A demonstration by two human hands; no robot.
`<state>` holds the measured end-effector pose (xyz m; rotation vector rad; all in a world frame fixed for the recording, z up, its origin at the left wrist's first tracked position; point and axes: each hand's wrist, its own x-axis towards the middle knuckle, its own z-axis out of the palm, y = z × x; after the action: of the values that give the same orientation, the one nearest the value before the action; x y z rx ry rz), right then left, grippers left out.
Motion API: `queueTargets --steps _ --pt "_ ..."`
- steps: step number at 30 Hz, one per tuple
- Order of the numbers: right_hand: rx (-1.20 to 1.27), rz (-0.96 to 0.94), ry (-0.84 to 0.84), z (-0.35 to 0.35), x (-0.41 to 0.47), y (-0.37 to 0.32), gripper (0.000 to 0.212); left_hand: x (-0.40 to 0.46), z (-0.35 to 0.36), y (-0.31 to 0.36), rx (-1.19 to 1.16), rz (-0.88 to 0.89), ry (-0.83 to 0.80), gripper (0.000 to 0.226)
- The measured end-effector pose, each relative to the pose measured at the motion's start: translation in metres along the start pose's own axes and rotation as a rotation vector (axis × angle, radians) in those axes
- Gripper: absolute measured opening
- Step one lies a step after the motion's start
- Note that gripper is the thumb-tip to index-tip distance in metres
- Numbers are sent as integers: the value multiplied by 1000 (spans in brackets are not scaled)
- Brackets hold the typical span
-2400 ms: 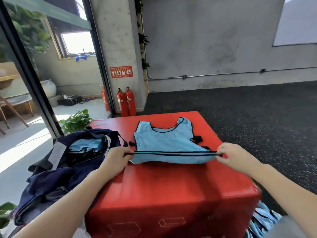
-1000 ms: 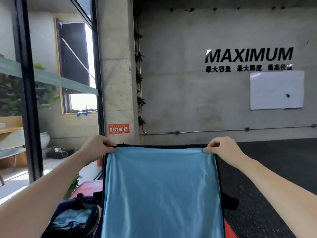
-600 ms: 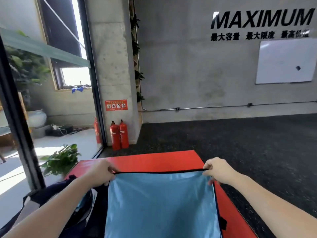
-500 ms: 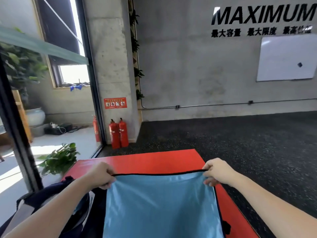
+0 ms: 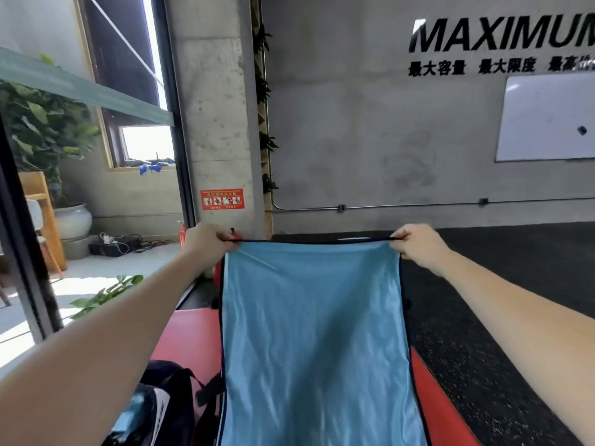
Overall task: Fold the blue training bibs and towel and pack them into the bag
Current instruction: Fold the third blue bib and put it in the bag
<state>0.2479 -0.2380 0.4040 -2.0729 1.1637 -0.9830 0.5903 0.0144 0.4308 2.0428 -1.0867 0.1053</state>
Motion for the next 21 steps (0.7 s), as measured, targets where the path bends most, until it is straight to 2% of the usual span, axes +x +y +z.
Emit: queueTargets --steps 5,9,14,17,21 --pt "79 -249 231 -55 3 -76 6 24 -65 58 -132 158 242 9" --pt "118 -352 275 -83 -23 -104 8 2 -98 76 -209 235 340 10" --pt "142 -295 173 -71 -86 -76 10 -60 -92 42 -272 141 207 16" --pt "101 -245 84 -47 -134 -29 9 -118 -61 6 -119 119 171 13" --pt "-80 -131 -75 -10 -208 38 18 -200 -10 -49 17 52 9 17"
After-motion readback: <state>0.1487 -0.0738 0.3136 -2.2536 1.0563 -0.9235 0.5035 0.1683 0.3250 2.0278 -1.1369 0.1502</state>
